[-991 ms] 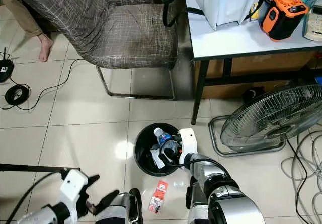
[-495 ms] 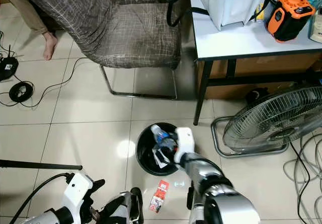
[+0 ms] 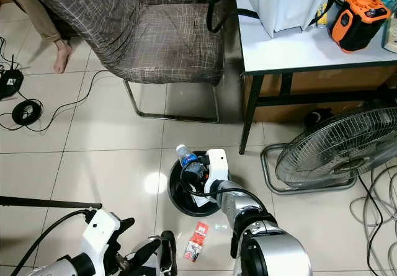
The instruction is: Picking trash to rubbish bin
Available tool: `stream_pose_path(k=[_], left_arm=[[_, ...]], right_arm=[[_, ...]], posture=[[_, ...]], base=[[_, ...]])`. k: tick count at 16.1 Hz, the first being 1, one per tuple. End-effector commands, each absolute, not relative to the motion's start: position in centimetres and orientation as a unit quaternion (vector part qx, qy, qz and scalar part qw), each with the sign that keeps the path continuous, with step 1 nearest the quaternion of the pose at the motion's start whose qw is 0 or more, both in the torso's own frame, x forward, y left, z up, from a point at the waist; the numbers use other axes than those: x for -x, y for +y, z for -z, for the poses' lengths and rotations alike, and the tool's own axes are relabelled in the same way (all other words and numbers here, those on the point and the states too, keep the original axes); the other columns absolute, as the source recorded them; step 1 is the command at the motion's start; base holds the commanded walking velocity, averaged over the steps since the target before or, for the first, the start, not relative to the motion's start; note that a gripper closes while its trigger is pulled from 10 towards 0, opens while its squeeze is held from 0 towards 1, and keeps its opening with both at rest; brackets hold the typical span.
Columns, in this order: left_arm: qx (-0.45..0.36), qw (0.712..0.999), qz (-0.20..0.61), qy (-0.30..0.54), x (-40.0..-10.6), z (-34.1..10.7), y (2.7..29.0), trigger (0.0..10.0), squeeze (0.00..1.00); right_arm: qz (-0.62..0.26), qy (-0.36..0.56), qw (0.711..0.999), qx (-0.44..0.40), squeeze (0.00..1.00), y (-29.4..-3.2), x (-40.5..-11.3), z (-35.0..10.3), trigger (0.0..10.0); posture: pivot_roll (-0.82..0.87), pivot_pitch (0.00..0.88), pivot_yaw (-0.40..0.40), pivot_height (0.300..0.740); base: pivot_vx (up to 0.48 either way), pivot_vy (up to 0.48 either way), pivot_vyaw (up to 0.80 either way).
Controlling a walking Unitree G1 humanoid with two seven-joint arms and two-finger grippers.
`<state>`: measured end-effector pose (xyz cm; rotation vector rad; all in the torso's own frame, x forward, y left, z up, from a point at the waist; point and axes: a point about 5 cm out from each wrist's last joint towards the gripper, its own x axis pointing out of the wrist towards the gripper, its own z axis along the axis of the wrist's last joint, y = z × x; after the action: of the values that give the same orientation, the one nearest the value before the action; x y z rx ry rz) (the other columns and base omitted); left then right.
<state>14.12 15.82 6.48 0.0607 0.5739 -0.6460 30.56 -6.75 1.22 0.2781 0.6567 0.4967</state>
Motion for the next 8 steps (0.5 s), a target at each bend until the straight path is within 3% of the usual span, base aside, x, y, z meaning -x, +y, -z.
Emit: stream_pose_path(k=[1,8], left_arm=[[-0.029,0.902,0.311,0.297,-13.33,-6.21,15.84,10.0,1.0],[-0.029,0.901,0.307,0.306,-12.93,-5.98,15.52,10.0,1.0]], right_arm=[[-0.239,0.332,0.901,-0.145,1.0,-6.59,-29.82,-0.48,10.0],[-0.239,0.332,0.9,-0.148,1.0,-6.62,-29.83,-0.49,10.0]], posture=[[0.12,0.34,0.128,0.74],[0.12,0.344,0.124,0.74]], base=[[0.0,0.0,0.0],[0.0,0.0,0.0]])
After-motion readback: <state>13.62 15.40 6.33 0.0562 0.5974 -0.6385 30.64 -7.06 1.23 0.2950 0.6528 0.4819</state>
